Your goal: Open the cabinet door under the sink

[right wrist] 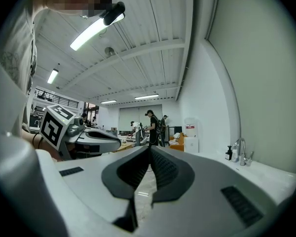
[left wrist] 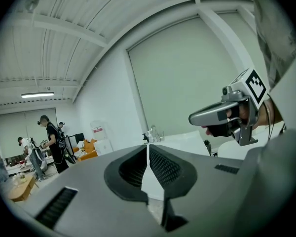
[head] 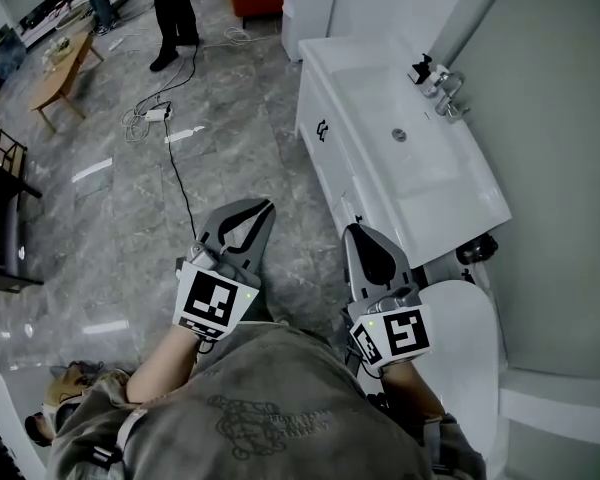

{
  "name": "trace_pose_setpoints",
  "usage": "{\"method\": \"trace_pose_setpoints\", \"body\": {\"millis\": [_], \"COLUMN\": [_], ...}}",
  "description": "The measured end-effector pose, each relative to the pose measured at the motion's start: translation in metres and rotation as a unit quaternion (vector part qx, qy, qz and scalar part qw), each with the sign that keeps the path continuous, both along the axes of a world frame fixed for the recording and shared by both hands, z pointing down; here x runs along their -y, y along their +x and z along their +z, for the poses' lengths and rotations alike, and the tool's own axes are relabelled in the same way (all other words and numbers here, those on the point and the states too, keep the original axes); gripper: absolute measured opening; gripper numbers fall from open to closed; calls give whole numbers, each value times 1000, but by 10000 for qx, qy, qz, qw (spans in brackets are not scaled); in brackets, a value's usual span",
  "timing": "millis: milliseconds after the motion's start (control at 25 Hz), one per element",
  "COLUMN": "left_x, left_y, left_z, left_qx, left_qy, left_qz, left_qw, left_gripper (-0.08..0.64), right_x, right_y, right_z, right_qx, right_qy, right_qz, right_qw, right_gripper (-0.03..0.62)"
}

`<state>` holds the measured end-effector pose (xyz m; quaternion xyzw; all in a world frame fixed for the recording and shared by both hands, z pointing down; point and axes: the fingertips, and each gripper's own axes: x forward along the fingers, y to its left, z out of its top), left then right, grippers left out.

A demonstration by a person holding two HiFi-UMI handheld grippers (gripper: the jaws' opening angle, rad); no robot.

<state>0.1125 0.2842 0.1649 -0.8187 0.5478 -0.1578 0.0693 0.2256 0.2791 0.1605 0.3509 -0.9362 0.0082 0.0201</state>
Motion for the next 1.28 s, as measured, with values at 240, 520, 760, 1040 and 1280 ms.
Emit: {"method": "trace_pose_setpoints", "body": {"millis": [240,520,760,1040,1280], "left_x": [20,57,103,172,237], "left_y": [0,-23,-63,-112,-159], "left_z": [6,16,27,41,47], "left_qx": [36,157,42,-48,161], "left_qy": [68,121,-27,-301,-437], "left_qz": [145,269,298,505,722], "left_qw": [9999,9994,9995,9983,9963], "left_gripper": [28,28,28,28,28], "right_x": [20,58,103,170,230], "right_y": [-9,-36,-72,-116,-154], "right_z": [10,30,43,55,61], "right_qx": [2,-56,-143,-226,-335], "right_qy": [18,-107,-283,-611,-806], "right_qz": [69,173,286,633,963], "right_qw": [10000,9998,9991,9959,9915], "right_gripper": [34,34,34,34,34]}}
